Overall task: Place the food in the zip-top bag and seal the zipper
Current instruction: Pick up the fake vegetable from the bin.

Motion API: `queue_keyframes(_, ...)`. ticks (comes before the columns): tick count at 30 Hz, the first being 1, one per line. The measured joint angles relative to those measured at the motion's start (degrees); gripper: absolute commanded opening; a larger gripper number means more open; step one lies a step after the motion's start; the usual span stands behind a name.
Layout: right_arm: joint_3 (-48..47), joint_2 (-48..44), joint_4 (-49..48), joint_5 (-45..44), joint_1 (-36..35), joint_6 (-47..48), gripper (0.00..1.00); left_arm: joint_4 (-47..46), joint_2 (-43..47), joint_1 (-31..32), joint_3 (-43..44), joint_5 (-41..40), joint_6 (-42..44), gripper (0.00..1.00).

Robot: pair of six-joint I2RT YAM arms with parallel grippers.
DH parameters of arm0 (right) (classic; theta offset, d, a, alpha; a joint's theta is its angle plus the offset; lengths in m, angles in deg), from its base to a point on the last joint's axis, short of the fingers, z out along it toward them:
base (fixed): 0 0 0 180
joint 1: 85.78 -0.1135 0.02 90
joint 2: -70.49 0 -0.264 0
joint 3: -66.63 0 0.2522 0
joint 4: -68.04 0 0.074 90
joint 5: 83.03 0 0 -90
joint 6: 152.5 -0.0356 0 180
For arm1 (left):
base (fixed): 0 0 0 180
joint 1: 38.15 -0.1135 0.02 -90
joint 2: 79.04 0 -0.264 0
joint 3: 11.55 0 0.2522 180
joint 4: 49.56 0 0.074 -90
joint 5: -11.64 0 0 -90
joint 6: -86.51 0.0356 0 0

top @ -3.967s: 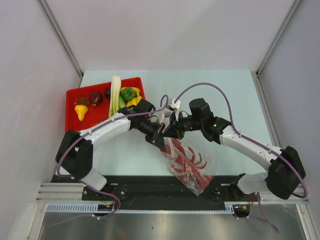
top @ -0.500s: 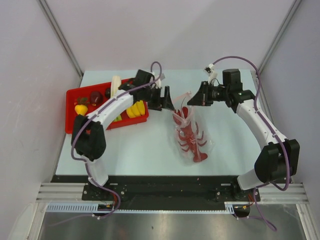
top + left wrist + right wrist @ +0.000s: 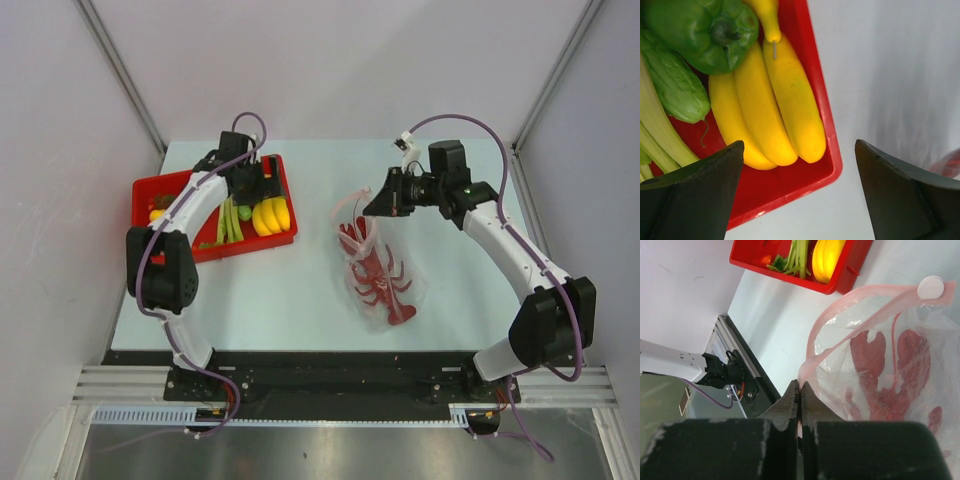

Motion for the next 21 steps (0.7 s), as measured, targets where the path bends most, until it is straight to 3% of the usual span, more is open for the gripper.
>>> queue_keyframes(9, 0.0, 0.0, 0.4, -1.7, -0.3, 1.7, 0.0, -7.7, -3.4, -2.3, 1.8, -7.1, -0.6, 0.98)
queue_keyframes(14, -0.4, 0.9, 0.6, -2.0, -0.1, 2.6, 0.0, -5.5, -12.6, -2.2, 13.1, -13.5, -4.8, 1.0)
queue_keyframes(21, -0.8, 2.7, 0.6, -2.6, 0.3, 3.2, 0.0, -1.7, -17.9, -1.9, 16.4, -19.1, -10.4, 1.0)
